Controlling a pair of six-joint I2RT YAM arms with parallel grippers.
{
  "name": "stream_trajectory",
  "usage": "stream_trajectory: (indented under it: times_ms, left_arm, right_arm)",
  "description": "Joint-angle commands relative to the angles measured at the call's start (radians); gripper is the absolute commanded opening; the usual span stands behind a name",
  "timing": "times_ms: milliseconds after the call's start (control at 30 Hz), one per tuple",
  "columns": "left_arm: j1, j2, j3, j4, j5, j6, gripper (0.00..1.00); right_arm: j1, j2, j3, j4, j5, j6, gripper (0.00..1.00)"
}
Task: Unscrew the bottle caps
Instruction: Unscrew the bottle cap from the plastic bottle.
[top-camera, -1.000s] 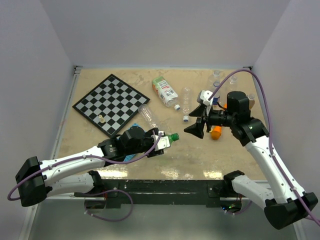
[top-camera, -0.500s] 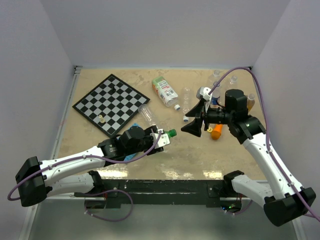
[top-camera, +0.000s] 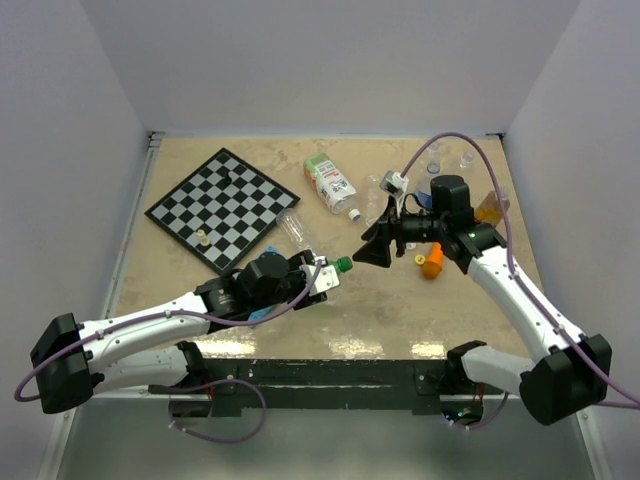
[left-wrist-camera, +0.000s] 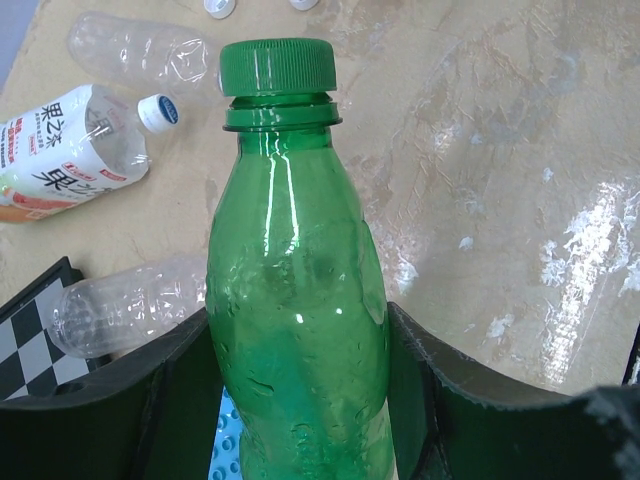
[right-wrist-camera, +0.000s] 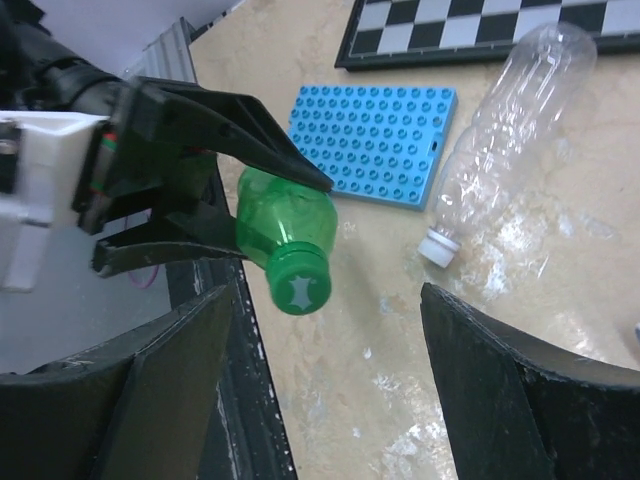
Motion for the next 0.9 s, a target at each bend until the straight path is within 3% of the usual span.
stream_trajectory:
  times_ms: [0, 400, 567, 733, 867]
  left_arm:
    - [0.009, -0.028, 0.033, 0.043, -0.014, -0.015, 0.10]
    - [0.014, -0.025, 0.033, 0.047, -0.019, -0.016, 0.10]
    - [0.014, -0.026, 0.033, 0.047, -0.020, -0.021, 0.10]
    - [0.015, -0.026, 0.034, 0.047, -0.020, -0.021, 0.10]
    - [0.017, -0.031, 0.034, 0.046, -0.023, -0.021, 0.08]
  right_arm:
    - [0.016, 0.073, -0.004, 0.028, -0.012, 0.057, 0.80]
    - [0.079, 0.137, 0.007, 0.022, -0.032, 0.060, 0.66]
    - [0.091, 0.146, 0.008, 0.024, -0.036, 0.060, 0.55]
    - [0.098, 0.156, 0.017, 0.016, -0.065, 0.042, 0.36]
    - [0.101, 0.156, 0.020, 0.002, -0.091, 0.011, 0.09]
